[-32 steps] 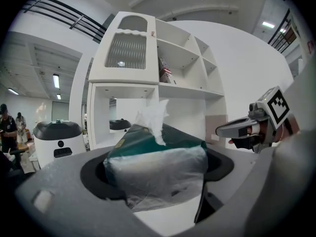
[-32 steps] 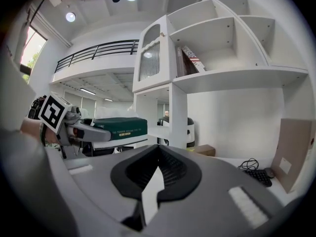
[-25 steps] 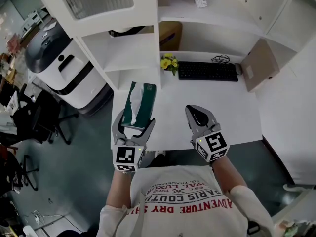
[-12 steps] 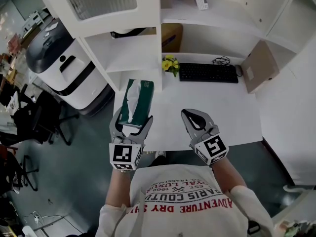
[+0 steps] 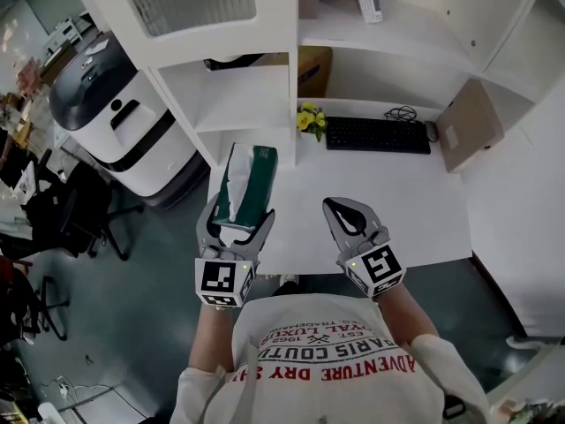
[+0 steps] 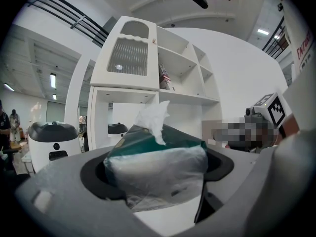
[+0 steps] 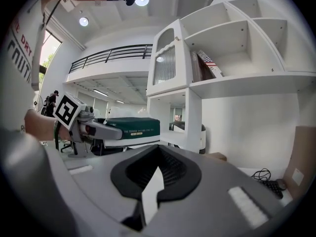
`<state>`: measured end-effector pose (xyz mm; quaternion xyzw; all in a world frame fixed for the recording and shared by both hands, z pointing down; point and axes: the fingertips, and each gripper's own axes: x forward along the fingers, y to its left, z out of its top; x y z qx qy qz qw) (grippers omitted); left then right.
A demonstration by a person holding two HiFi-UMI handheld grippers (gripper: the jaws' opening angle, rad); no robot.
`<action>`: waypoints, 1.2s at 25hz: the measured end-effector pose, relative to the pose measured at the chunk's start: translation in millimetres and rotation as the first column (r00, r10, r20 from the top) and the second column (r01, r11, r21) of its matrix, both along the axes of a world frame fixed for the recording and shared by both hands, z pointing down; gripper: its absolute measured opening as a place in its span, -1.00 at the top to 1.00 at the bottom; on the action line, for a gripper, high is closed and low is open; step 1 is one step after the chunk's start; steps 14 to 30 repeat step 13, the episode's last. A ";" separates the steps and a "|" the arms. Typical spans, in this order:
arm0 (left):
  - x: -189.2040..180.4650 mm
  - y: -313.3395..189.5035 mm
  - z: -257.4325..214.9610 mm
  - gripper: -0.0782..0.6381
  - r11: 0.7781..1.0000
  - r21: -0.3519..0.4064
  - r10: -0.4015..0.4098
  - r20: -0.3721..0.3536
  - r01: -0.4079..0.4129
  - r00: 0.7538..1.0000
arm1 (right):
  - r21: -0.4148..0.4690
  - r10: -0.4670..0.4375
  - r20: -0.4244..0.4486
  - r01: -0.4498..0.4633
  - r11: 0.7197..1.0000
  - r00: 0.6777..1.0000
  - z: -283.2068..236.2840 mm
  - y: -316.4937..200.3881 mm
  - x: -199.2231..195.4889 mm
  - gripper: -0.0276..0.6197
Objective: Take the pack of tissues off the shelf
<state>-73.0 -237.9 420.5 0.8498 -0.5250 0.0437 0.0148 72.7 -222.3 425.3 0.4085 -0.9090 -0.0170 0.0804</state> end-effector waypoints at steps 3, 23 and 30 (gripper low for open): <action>-0.3 -2.6 -0.5 -0.46 1.000 0.001 0.028 -0.002 -0.028 1.000 | 0.000 -0.008 0.004 0.008 1.000 1.000 0.0 -3.0 -4.2 0.92; -2.0 -14.2 1.6 -0.46 0.999 0.000 0.043 -0.002 -0.043 0.999 | 0.014 0.003 -0.001 -0.003 1.000 1.000 -3.0 -17.0 -5.4 0.92; -2.0 -14.2 1.6 -0.46 0.999 0.000 0.043 -0.002 -0.043 0.999 | 0.014 0.003 -0.001 -0.003 1.000 1.000 -3.0 -17.0 -5.4 0.92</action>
